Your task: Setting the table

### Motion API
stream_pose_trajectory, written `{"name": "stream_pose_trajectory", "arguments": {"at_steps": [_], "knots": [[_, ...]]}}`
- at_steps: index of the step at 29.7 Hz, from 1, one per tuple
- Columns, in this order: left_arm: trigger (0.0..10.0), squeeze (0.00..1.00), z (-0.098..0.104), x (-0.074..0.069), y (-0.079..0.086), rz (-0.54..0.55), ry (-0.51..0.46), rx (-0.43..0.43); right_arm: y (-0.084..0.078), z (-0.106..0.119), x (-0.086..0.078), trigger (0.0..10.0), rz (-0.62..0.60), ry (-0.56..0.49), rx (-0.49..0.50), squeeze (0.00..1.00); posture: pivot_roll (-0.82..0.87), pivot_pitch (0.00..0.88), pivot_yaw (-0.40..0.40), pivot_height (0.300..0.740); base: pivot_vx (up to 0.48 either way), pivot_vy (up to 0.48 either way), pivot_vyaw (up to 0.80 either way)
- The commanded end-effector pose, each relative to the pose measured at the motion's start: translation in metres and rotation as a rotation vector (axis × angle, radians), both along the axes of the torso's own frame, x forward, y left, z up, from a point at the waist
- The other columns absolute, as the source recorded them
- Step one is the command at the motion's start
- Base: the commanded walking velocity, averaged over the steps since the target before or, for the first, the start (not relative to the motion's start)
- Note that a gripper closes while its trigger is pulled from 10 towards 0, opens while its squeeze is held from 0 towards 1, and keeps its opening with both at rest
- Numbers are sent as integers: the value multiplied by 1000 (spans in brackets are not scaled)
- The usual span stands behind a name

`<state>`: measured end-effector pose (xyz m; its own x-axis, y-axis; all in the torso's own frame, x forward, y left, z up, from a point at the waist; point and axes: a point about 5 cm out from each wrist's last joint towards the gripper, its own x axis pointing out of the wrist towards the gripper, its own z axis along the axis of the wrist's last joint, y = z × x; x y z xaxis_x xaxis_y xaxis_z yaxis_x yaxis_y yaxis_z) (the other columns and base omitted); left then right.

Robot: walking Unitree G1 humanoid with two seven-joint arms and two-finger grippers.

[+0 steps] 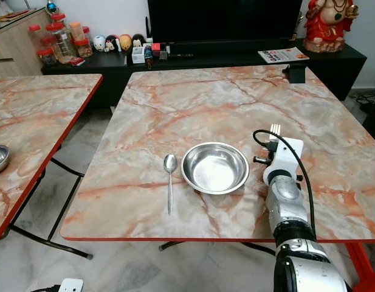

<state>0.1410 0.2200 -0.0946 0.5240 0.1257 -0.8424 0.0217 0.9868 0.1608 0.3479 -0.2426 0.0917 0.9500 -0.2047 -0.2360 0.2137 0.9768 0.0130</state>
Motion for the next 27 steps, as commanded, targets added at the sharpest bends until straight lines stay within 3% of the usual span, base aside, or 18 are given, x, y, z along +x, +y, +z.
{"name": "stream_pose_trajectory", "arguments": {"at_steps": [1, 11, 16, 27], "knots": [[10000, 0, 1, 2, 2, 8, -7, 7, 7, -2, -1, 10000, 51, 20, -1, 0, -62, 0, 51, 740, 0, 0, 0], [10000, 0, 2, 6, -2, 9, -25, -9, -6, -1, -20, 10000, 92, 88, -49, 0, -77, 0, 55, 740, 0, 0, 0], [10000, 0, 3, 9, -2, 3, -31, -11, -8, 2, -22, 10000, 112, 93, -58, 0, -81, 0, 59, 740, 0, 0, 0], [10000, 0, 4, 11, -1, 8, -38, -9, 11, -2, -26, 10000, 166, 106, -19, 0, -73, 0, 58, 740, 0, 0, 0]]}}
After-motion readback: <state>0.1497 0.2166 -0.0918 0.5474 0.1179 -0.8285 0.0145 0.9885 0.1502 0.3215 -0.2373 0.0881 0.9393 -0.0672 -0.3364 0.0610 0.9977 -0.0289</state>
